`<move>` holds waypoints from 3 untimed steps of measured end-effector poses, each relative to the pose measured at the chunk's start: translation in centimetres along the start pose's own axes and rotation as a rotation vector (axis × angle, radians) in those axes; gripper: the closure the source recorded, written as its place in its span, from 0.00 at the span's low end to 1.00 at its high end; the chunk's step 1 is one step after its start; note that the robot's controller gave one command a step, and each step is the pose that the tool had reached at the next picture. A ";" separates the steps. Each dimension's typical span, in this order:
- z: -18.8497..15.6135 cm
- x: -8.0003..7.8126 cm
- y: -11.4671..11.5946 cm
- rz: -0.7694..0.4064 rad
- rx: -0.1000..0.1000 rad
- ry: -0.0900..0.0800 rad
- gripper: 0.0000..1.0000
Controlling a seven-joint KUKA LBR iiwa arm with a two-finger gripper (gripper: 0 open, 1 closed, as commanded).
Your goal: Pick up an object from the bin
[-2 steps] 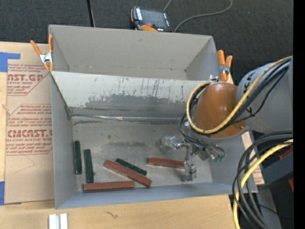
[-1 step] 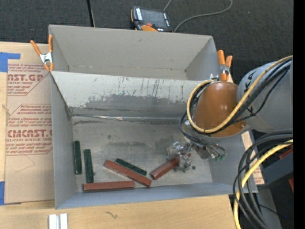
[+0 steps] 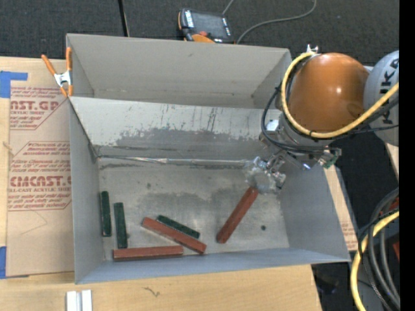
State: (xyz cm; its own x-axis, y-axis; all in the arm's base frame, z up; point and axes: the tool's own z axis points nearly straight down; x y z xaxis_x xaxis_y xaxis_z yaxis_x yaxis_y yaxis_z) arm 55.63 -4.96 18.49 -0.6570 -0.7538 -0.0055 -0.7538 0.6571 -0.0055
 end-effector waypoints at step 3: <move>11.5 3.0 0.3 -0.352 -0.007 0.002 1.00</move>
Offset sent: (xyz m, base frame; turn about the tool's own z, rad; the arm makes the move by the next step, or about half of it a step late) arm 0.0000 0.0000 0.0000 0.0000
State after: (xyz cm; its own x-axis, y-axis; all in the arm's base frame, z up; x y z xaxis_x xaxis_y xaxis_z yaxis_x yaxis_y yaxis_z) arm 53.56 -7.05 6.97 -0.3566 -0.9343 -0.0026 -0.9343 0.3566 0.0003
